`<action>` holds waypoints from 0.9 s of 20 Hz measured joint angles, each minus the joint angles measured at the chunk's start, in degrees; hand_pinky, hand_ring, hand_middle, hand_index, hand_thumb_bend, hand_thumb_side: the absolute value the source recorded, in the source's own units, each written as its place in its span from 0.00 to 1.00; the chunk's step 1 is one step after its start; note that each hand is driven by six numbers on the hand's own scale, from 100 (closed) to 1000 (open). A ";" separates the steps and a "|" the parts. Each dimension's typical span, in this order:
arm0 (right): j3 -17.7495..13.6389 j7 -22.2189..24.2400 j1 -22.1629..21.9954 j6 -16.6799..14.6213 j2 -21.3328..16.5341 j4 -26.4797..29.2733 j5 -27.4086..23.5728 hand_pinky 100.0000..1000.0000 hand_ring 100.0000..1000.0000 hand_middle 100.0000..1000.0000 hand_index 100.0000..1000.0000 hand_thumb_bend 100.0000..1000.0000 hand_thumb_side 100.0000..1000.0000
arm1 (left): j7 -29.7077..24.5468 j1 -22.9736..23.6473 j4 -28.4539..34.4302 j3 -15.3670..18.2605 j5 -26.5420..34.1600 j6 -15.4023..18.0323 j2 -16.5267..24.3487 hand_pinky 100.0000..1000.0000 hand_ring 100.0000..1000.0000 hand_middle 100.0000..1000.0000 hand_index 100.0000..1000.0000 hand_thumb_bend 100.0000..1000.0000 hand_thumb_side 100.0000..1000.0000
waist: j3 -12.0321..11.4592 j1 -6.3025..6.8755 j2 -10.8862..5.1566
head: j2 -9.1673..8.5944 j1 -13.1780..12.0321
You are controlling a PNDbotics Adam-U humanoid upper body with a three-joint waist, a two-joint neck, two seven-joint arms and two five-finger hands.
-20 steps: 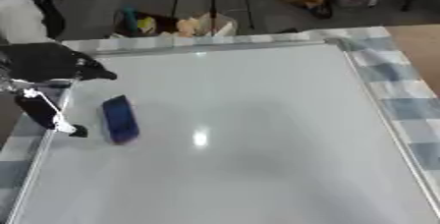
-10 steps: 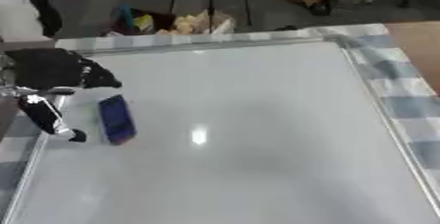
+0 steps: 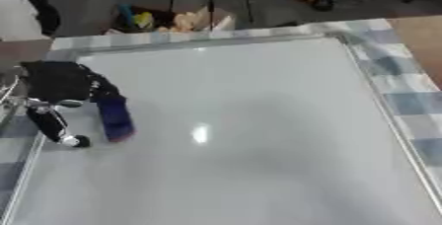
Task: Wipe the whiteboard clean with a brush.
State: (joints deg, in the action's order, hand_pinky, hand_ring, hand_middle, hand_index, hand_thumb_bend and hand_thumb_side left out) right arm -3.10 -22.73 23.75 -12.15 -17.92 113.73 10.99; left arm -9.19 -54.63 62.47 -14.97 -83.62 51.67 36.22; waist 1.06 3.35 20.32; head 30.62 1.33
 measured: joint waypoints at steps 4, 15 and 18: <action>0.03 0.00 0.07 0.01 0.00 0.00 0.00 0.75 0.85 0.60 0.76 0.00 0.85 | 3.55 -0.52 -1.83 0.40 -3.56 0.14 -0.46 0.55 0.80 0.79 1.00 0.21 0.40 | 0.20 0.07 0.22 | -0.06 -0.17; 0.33 0.19 0.28 0.15 0.01 0.00 -0.05 0.75 0.85 0.60 0.76 0.00 0.85 | 13.33 -1.35 -4.69 1.85 -12.42 0.30 -2.32 0.52 0.77 0.73 0.99 0.08 0.28 | 0.30 0.03 0.66 | -0.52 -0.28; 0.33 0.27 0.27 0.23 0.01 0.00 -0.06 0.75 0.85 0.60 0.76 0.00 0.85 | 15.93 -1.36 -4.69 1.87 -13.28 0.30 -2.50 0.52 0.77 0.73 0.99 0.08 0.28 | 0.28 0.03 0.66 | -0.52 -0.28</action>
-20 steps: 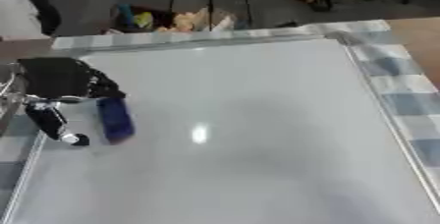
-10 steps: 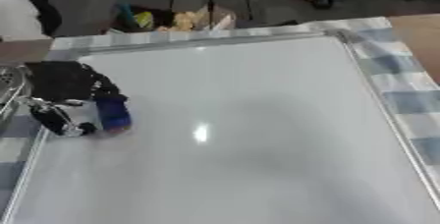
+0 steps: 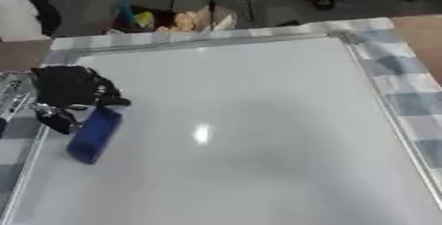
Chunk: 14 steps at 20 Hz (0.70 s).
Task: Wipe the whiteboard clean with a brush.
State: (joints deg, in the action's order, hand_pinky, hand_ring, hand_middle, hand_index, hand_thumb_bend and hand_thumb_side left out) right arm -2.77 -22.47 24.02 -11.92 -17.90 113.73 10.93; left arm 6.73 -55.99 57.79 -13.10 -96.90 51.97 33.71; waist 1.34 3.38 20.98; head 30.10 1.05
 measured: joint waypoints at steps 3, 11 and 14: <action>0.00 0.03 -0.02 0.03 0.00 0.00 0.00 0.75 0.85 0.60 0.76 0.00 0.85 | 2.53 -0.06 -0.01 -0.03 -1.45 -0.02 0.00 0.53 0.78 0.75 0.99 0.16 0.27 | 0.01 0.02 0.00 | 0.00 -0.01; -0.01 -0.03 -0.07 0.10 0.01 0.00 0.00 0.75 0.85 0.60 0.76 0.00 0.85 | 9.05 0.89 -0.50 -1.47 -7.56 -0.61 0.44 0.51 0.76 0.72 0.88 0.19 0.30 | -0.22 0.29 0.00 | 0.01 0.02; -0.01 -0.11 -0.07 0.19 0.01 0.00 0.00 0.75 0.85 0.60 0.76 0.00 0.84 | 11.47 1.23 -0.77 -1.50 -9.35 -0.98 0.57 0.50 0.75 0.71 0.88 0.20 0.36 | -0.23 0.32 -0.02 | 0.01 0.09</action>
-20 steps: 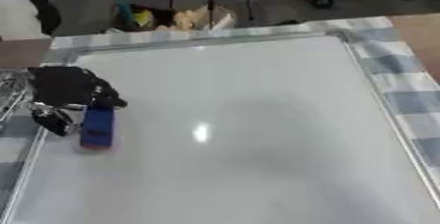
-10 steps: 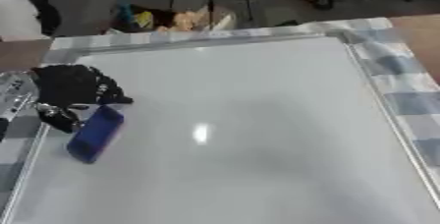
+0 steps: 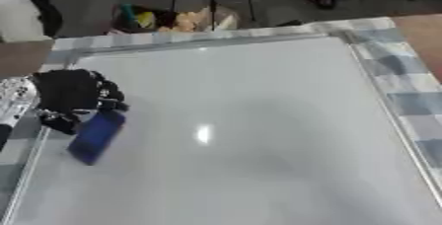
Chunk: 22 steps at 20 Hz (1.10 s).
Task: Wipe the whiteboard clean with a brush.
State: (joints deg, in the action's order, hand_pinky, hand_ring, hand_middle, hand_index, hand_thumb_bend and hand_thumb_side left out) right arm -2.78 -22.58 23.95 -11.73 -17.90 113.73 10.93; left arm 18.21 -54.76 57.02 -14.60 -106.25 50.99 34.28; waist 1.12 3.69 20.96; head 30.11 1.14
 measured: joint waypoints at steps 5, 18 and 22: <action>0.00 -0.04 0.00 0.04 0.02 0.00 -0.01 0.75 0.85 0.60 0.76 0.00 0.84 | 2.39 0.50 -1.31 0.36 -0.86 -2.36 0.05 0.49 0.73 0.68 0.89 0.12 0.41 | 0.02 -0.05 -0.14 | 0.08 0.19; -0.03 -0.14 0.02 0.14 0.48 0.00 -0.21 0.75 0.85 0.60 0.76 0.00 0.84 | 5.00 1.41 -5.42 1.58 7.39 -4.95 -0.57 0.37 0.63 0.60 0.84 0.00 0.46 | -0.10 -0.28 -0.53 | 0.53 0.51; -0.05 -0.16 0.03 0.16 0.48 0.00 -0.24 0.75 0.85 0.60 0.76 0.00 0.84 | 5.56 1.85 -5.02 0.85 10.62 -5.50 -0.74 0.29 0.57 0.54 0.75 0.00 0.47 | -0.11 -0.30 -0.54 | 0.55 0.53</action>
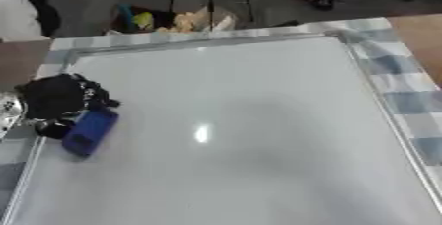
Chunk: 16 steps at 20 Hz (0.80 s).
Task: Wipe the whiteboard clean with a brush.
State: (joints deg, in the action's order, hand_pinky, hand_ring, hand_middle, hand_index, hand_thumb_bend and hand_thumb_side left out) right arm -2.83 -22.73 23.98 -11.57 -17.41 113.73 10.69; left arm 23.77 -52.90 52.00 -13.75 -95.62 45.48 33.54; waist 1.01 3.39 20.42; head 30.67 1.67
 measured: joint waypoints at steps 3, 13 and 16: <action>-0.08 -0.04 0.03 0.04 0.02 0.00 -0.03 0.75 0.85 0.59 0.76 0.00 0.84 | 0.64 0.13 0.99 -0.86 2.75 -0.64 -0.95 0.26 0.54 0.49 0.65 0.00 0.46 | 0.03 -0.04 0.00 | 0.02 0.00; -0.30 -0.27 0.27 0.24 0.07 0.00 -0.21 0.75 0.85 0.59 0.76 0.00 0.83 | -0.35 2.03 8.14 -7.79 11.14 0.35 -2.07 0.22 0.50 0.41 0.56 0.00 0.51 | 0.22 -0.05 0.00 | 0.02 -0.06; -0.30 -0.27 0.28 0.24 0.07 0.00 -0.22 0.75 0.85 0.59 0.76 0.00 0.83 | -1.35 2.35 9.74 -9.17 13.48 1.35 -2.51 0.22 0.49 0.41 0.55 0.00 0.51 | 0.23 -0.07 0.00 | 0.01 -0.08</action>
State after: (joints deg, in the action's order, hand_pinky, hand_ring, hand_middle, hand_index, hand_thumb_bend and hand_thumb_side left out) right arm -3.13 -23.01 24.26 -11.33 -17.34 113.73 10.47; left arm 22.42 -50.56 61.75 -22.92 -82.14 46.83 31.03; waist 1.24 3.33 20.43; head 30.68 1.59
